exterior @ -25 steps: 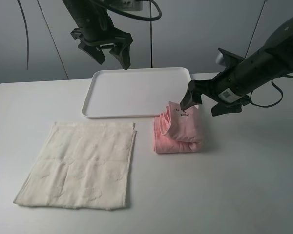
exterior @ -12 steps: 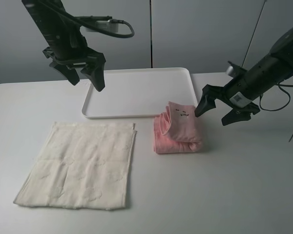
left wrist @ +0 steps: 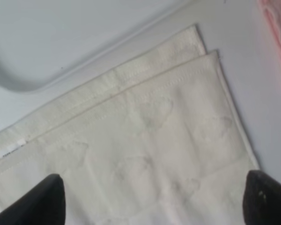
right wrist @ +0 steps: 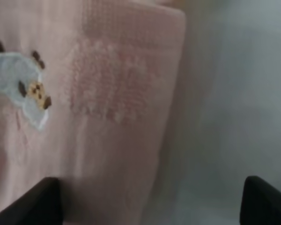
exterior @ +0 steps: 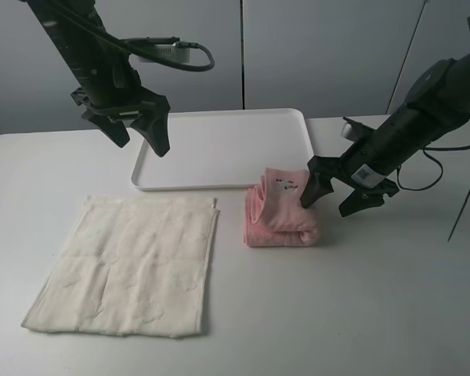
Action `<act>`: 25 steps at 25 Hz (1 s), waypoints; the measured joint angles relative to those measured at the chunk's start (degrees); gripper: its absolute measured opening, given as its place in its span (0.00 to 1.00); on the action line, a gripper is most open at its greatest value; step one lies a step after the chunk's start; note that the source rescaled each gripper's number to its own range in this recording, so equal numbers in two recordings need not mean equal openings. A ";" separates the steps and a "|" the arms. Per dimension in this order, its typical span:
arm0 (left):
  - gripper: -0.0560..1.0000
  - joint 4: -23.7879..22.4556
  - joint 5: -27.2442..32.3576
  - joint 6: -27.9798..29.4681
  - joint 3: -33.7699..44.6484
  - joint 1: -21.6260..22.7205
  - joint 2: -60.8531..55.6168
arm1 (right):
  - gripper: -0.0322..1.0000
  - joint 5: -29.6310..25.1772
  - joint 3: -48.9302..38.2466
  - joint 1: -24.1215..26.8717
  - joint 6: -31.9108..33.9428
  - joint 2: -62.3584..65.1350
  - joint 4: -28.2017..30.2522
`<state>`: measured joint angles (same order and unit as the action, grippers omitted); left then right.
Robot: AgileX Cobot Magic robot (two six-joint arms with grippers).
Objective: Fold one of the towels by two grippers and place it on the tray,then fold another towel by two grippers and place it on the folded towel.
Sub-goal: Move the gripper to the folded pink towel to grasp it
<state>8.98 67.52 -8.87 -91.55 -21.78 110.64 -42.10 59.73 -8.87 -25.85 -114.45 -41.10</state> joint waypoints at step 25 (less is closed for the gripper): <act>0.98 0.00 -0.14 -0.22 0.00 0.00 0.00 | 0.70 1.28 0.10 -1.86 -4.75 -3.15 -10.03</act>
<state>8.98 67.38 -9.09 -91.55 -21.78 110.64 -40.83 59.83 -10.73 -30.61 -117.61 -51.12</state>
